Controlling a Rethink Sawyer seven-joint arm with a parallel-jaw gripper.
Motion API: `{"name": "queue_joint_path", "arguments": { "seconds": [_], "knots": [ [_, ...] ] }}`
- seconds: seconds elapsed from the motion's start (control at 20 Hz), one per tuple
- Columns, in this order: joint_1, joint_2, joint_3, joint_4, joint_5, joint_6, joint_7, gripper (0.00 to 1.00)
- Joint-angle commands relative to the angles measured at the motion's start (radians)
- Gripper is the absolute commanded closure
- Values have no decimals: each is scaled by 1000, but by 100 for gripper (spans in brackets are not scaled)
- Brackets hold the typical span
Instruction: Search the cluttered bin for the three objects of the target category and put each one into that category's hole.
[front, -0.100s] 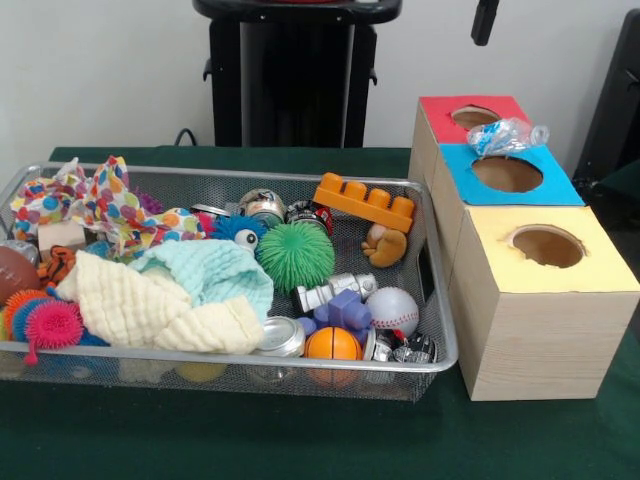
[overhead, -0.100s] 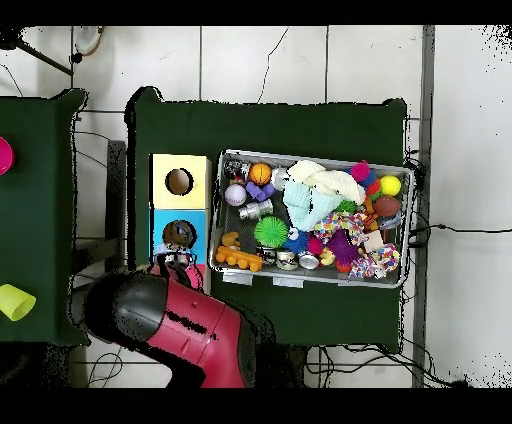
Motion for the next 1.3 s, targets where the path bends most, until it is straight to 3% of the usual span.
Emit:
{"name": "queue_joint_path", "arguments": {
  "seconds": [0.05,0.65,1.3],
  "knots": [
    [10,12,117,95,-7,-77,120,100],
    [-19,20,163,140,20,-168,106,100],
    [-87,56,286,210,41,-357,110,100]
  ]
}}
